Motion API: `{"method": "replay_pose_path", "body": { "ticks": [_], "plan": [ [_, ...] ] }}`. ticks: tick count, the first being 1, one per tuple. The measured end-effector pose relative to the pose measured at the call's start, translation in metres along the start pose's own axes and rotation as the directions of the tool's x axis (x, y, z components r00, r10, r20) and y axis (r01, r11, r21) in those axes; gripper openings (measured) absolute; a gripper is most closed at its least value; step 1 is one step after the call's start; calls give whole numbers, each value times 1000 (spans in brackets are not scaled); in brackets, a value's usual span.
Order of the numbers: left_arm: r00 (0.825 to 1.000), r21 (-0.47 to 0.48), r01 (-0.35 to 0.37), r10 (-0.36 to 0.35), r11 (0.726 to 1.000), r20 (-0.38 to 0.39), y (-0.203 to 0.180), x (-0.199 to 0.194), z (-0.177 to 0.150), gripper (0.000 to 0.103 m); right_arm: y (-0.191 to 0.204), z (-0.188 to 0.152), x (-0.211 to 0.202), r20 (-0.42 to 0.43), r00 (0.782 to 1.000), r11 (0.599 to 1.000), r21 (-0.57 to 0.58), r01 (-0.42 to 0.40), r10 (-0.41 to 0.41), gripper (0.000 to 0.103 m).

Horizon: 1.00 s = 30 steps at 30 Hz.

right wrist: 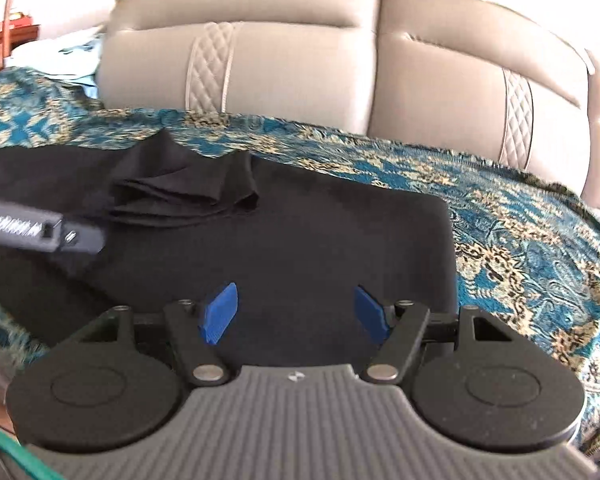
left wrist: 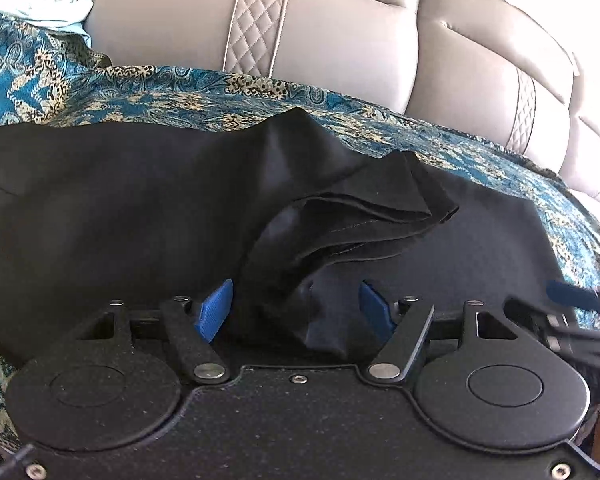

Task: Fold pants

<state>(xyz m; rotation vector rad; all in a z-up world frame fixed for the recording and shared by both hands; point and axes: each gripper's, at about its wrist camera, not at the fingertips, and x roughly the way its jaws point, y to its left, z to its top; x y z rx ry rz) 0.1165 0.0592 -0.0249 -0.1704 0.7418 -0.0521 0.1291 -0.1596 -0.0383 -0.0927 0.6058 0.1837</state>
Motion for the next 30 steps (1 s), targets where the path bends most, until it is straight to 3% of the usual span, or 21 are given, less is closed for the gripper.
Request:
{"method": "replay_pose_path", "body": {
  "ticks": [4,7,12,14,16,17,21,24,27,30],
  "plan": [
    [1000,14,-15,15,1000,6,0,-1,-2,57,3,20,34,-56,998,1000,2,-14,14,51],
    [1000,22,-21,21,1000,10,2,-2,-4,51,15,41,60,-71,996,998,-24,-52,50,46],
    [999,44,-37,37,998,15,3,-5,-6,41,48,98,111,-105,986,989,-56,-138,132,44],
    [1000,36,-27,27,999,10,5,-6,-6,40,59,118,120,-87,975,977,-40,-208,204,44],
    [1000,22,-11,11,1000,2,9,-9,-6,40,62,133,115,-31,952,953,0,-304,304,59],
    [1000,13,1,-1,1000,-3,12,-11,-5,40,62,136,113,-15,944,944,18,-328,329,60],
    [999,-44,51,-52,998,-10,24,-20,-3,40,49,127,98,11,954,954,37,-299,299,61],
    [997,-69,80,-80,994,4,32,-25,-2,47,25,108,85,8,965,964,57,-261,261,63],
    [997,-99,68,-70,993,-17,35,-17,0,54,0,82,66,-3,978,971,115,-208,210,64],
    [997,-106,72,-74,992,-12,33,-13,2,55,-20,50,41,4,989,978,150,-146,147,70]
  ]
}}
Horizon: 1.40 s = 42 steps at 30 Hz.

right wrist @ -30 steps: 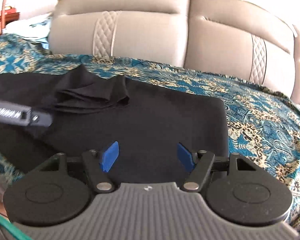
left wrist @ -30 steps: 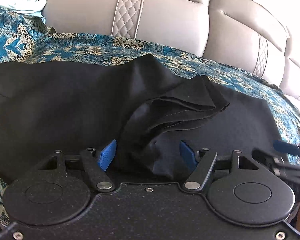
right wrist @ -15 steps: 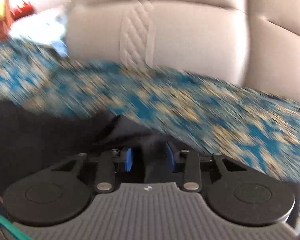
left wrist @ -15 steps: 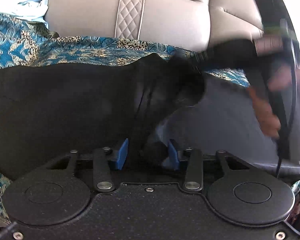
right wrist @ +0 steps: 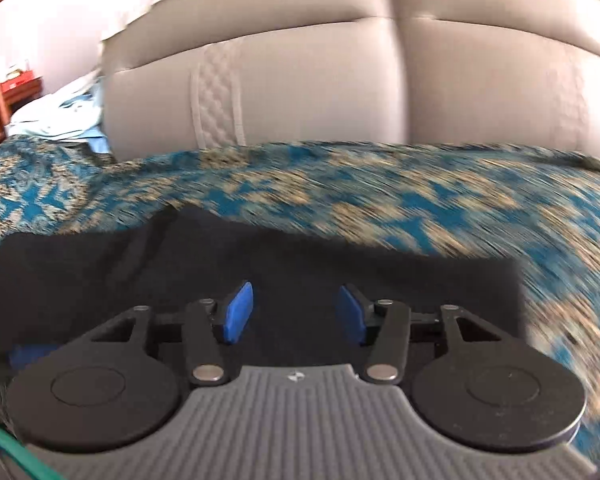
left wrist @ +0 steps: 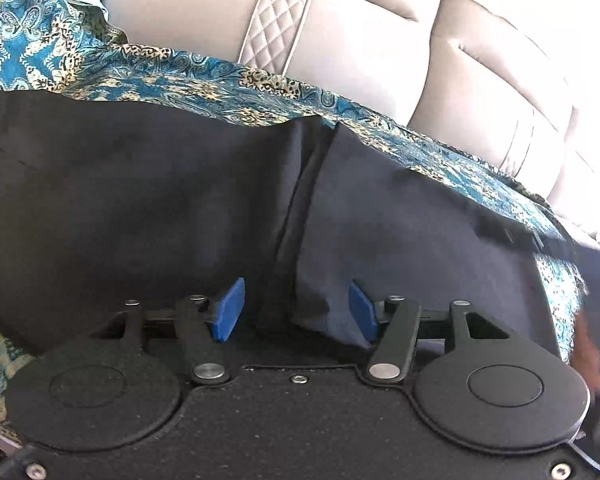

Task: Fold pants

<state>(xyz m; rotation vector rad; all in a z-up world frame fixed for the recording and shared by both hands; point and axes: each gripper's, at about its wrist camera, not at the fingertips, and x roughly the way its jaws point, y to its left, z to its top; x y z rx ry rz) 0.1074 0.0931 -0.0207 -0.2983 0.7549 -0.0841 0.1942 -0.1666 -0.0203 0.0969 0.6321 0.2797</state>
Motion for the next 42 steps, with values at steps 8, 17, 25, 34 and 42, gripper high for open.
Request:
{"method": "replay_pose_path", "body": {
  "ticks": [8,17,25,34,42],
  "plan": [
    [1000,46,-14,13,999,23,-20,-13,-3,6,-15,-78,-67,47,975,976,41,214,-216,75],
    [996,89,-87,87,992,-6,-24,-24,-25,7,-19,-108,-92,52,965,966,24,256,-257,79],
    [995,67,-101,103,993,-17,-21,-28,-30,8,-26,-115,-99,51,963,964,45,263,-265,81],
    [997,26,-78,78,997,7,-11,-39,-24,41,-26,-117,-99,50,961,961,50,271,-274,81],
    [999,32,-28,29,999,-21,-7,-47,-34,42,-16,-117,-98,71,960,963,11,270,-270,81]
  ]
}}
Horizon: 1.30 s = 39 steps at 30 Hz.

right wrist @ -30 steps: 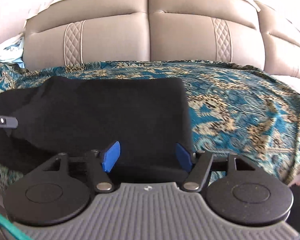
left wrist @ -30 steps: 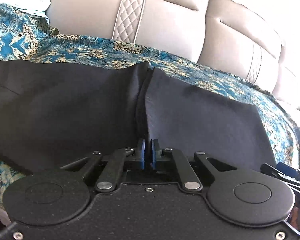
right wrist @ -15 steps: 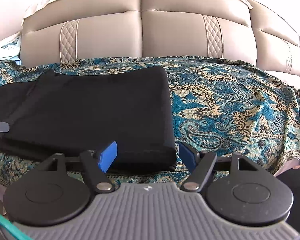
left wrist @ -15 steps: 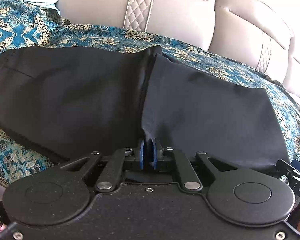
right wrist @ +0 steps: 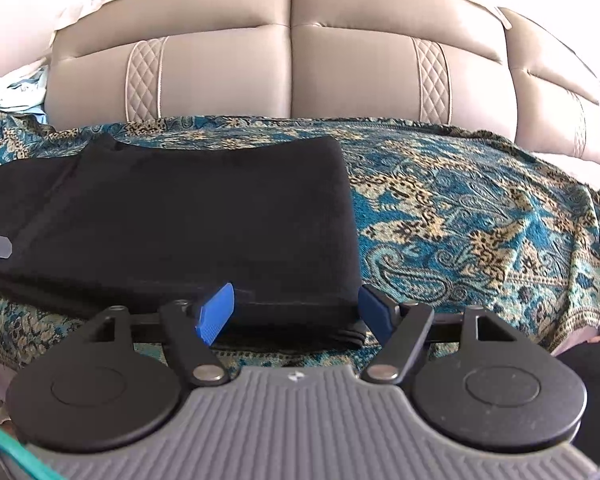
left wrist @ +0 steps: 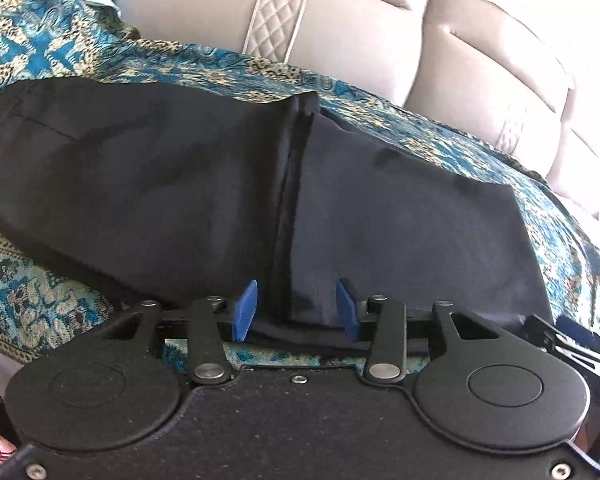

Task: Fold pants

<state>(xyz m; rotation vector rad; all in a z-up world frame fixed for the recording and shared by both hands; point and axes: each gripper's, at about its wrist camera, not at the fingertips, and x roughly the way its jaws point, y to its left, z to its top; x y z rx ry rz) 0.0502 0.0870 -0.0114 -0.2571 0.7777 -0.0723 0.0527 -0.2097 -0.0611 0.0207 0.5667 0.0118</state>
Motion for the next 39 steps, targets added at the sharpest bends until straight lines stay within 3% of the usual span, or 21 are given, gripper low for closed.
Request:
{"method": "replay_pose_path", "body": {
  "ticks": [4,9,15,18,23,26,29,32,34,39],
  "plan": [
    [1000,5,-19,19,1000,15,-6,3,0,41,7,2,0,12,1000,1000,-22,-14,14,81],
    [996,38,-86,86,996,6,-14,15,-2,30,14,6,3,22,999,999,-23,-29,29,81],
    [995,78,-100,98,992,35,-17,9,-4,32,29,16,10,49,996,996,-37,-77,78,83],
    [989,36,-123,119,992,91,-2,-9,5,35,47,27,20,56,990,991,-57,-124,127,84],
    [950,-97,-254,267,962,160,50,-38,18,65,97,41,41,54,976,970,-139,-200,209,84],
    [921,-225,-320,358,920,155,95,-48,25,68,132,48,52,60,968,953,-201,-227,243,85],
    [900,-359,-337,410,870,149,139,-53,31,68,163,53,66,57,967,943,-240,-230,250,85],
    [902,-466,-304,408,831,139,180,-52,34,67,183,54,80,37,970,935,-278,-222,241,85],
    [910,-500,-277,392,820,138,197,-45,36,66,188,51,83,57,970,934,-288,-211,237,85],
    [914,-481,-284,386,829,124,212,-22,43,60,182,51,88,50,966,938,-255,-233,254,89]
  ]
}}
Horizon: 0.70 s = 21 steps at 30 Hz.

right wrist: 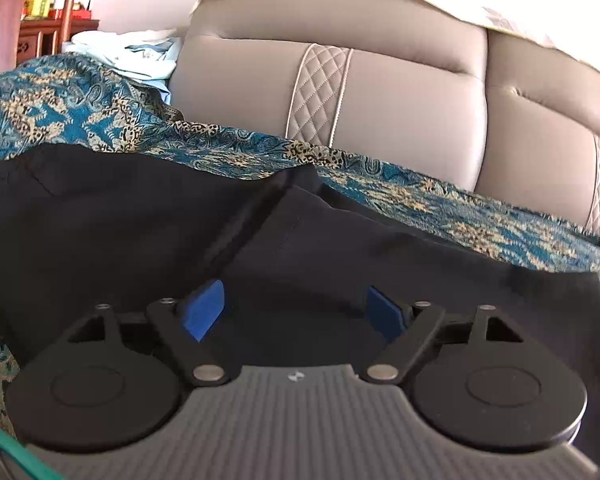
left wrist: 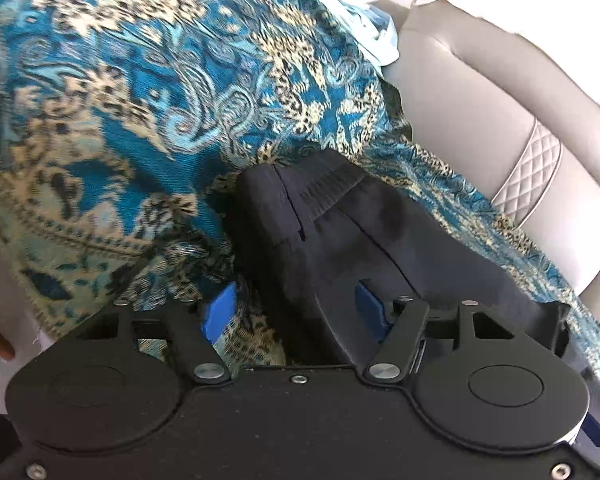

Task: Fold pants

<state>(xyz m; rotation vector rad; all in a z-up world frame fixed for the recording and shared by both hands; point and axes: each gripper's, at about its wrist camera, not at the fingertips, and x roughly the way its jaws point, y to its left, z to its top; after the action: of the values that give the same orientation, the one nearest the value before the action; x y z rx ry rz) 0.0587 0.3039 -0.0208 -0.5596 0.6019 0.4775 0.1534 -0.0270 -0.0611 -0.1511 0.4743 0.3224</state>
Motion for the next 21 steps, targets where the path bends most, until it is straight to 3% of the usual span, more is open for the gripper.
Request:
{"method": "replay_pose_path", "body": {
  "ticks": [12,16,20,21],
  "plan": [
    [999,-63,17,-15,998,35,9,33,5,59,-8,-2,3,-7,1000,999,36,-14,15,92],
    [998,-71,-11,15,997,60,8,34,2,43,-8,-2,4,-11,1000,999,42,-14,14,93],
    [997,-95,21,-14,995,71,13,30,-1,49,-11,0,4,-21,999,999,43,-24,25,93],
    [997,-109,38,-30,993,74,15,30,-1,58,-11,0,5,-24,999,999,45,-27,28,93]
  ]
}}
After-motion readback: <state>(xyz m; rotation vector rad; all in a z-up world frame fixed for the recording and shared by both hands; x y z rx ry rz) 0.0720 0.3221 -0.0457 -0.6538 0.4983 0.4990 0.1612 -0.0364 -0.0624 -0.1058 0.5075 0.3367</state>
